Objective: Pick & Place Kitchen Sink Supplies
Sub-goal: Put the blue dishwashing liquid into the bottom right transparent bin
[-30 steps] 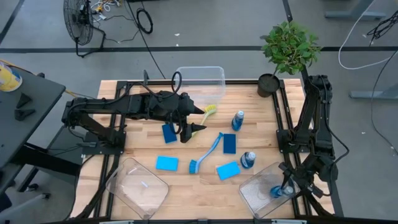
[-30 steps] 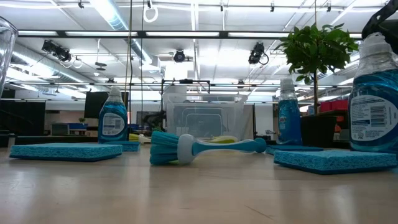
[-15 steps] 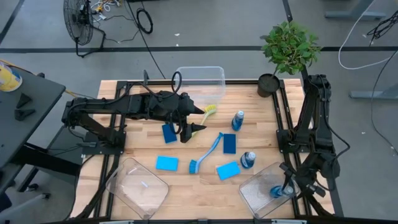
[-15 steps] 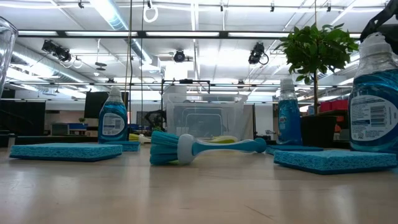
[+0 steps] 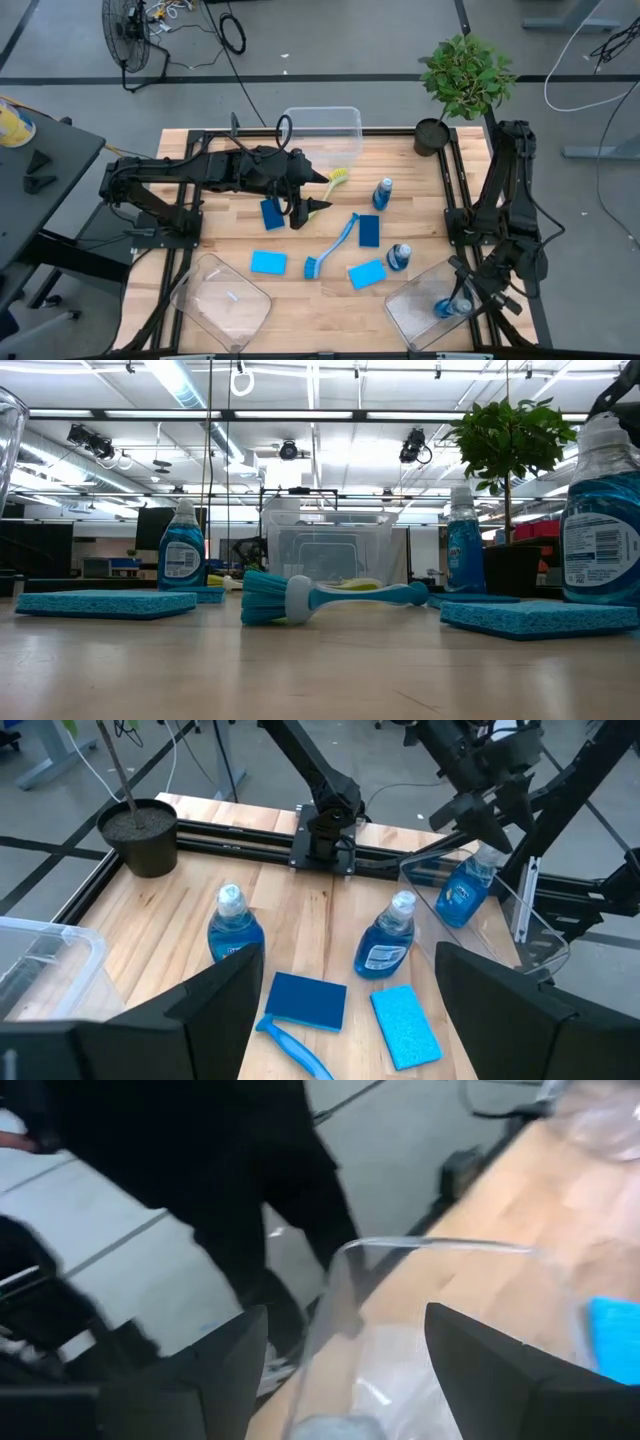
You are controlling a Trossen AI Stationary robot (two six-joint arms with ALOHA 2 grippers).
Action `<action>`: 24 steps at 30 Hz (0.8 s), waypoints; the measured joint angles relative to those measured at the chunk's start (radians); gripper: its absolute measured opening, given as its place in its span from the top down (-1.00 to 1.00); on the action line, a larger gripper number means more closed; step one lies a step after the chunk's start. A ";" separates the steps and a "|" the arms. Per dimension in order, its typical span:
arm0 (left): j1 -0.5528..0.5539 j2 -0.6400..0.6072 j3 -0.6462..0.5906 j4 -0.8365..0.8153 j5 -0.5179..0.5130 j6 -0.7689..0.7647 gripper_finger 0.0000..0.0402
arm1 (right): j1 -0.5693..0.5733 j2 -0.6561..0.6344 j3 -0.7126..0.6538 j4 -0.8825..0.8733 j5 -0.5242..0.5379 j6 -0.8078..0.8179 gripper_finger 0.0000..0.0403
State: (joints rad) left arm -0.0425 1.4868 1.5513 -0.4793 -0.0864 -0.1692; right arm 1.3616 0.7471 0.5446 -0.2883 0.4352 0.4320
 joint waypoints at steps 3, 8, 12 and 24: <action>0.000 0.000 0.000 0.000 0.000 0.000 -0.48 | -0.022 -0.003 0.021 -0.036 0.048 -0.008 -0.35; 0.000 0.000 0.000 0.000 0.000 0.025 -0.48 | -0.061 -0.018 0.038 -0.123 0.098 0.001 -0.35; 0.000 0.000 0.000 0.000 0.000 0.059 -0.48 | -0.100 -0.035 0.047 -0.165 0.135 0.003 -0.35; 0.000 0.000 0.000 0.003 -0.007 0.078 -0.48 | -0.262 -0.071 0.053 -0.170 0.160 0.004 -0.35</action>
State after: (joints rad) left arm -0.0422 1.4868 1.5513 -0.4763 -0.0937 -0.0914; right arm 1.0995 0.6762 0.5972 -0.4583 0.5957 0.4358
